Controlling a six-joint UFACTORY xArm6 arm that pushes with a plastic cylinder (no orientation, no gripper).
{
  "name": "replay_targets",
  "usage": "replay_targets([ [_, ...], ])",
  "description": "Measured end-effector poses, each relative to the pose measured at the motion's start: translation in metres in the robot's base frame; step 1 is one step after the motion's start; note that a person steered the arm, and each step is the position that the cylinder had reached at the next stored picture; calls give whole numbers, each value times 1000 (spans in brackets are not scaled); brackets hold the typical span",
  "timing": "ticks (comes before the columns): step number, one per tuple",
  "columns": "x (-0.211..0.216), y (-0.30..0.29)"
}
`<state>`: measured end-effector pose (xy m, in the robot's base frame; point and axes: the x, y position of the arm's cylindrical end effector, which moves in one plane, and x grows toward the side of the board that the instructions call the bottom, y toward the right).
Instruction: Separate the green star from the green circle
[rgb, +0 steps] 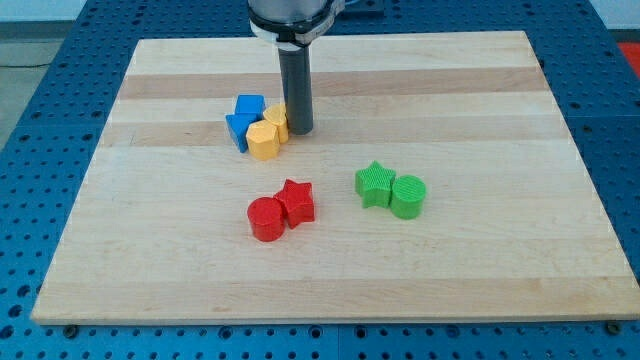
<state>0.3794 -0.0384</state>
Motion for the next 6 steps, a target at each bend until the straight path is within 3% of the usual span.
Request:
replay_targets([
  [4, 55, 121],
  [6, 98, 104],
])
